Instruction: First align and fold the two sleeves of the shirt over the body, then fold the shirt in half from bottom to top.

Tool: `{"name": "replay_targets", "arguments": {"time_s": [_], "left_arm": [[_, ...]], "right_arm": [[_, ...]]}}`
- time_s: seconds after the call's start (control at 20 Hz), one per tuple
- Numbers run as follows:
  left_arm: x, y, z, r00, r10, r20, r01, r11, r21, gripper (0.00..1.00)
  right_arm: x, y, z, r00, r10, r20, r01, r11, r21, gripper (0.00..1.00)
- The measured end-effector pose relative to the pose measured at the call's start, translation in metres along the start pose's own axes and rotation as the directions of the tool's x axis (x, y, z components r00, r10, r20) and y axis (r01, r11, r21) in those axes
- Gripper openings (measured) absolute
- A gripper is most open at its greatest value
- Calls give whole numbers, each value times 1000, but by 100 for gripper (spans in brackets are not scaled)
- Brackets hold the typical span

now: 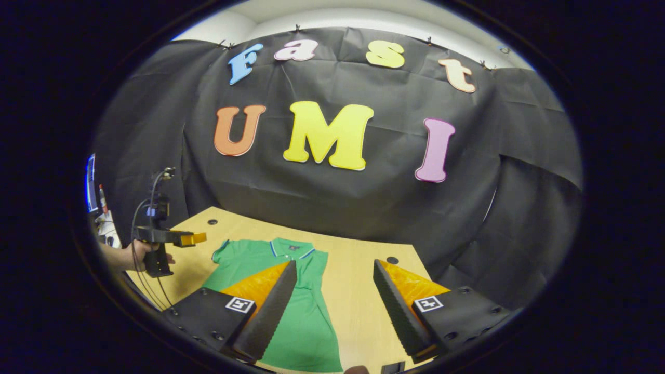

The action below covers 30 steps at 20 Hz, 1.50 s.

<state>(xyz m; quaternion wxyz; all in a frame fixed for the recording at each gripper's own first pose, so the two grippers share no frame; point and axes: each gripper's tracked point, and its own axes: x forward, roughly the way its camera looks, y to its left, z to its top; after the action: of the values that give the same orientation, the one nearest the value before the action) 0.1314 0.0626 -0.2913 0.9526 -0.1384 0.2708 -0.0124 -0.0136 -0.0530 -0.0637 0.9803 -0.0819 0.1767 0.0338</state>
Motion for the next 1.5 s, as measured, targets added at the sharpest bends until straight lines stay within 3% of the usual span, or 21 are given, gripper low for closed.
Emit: {"name": "replay_targets", "arguments": {"time_s": [0.4,0.8,0.9,1.05,1.1,1.15,1.25,1.45,1.5], "left_arm": [[69,24,-32,995,30,-99,-22,996,87,99],[107,50,-57,984,72,-163,-50,989,140,89],[114,51,-58,983,72,-169,-50,990,130,80],[121,55,-62,977,86,-194,-58,987,147,48],[121,55,-64,974,94,-208,-58,984,169,55],[122,57,-63,973,106,-207,-66,979,190,48],[125,61,-62,970,130,-206,-84,973,217,26],[123,62,-60,968,123,-217,-71,970,232,5],[122,61,-59,968,117,-223,-66,972,225,4]], "right_arm": [[-4,-13,-5,999,-14,-31,15,999,52,94],[-5,-12,-30,994,-20,-104,26,998,59,94],[-6,-14,-36,992,-30,-120,38,997,71,95],[-6,-26,-40,990,-65,-129,73,996,57,93],[-5,-30,-40,989,-77,-126,86,994,69,95],[-5,-33,-39,988,-88,-126,100,991,88,95],[-5,-40,-43,986,-107,-131,122,987,108,93],[-6,-43,-52,981,-127,-144,144,983,115,95],[-8,-47,-53,979,-147,-141,163,981,106,96]]}}
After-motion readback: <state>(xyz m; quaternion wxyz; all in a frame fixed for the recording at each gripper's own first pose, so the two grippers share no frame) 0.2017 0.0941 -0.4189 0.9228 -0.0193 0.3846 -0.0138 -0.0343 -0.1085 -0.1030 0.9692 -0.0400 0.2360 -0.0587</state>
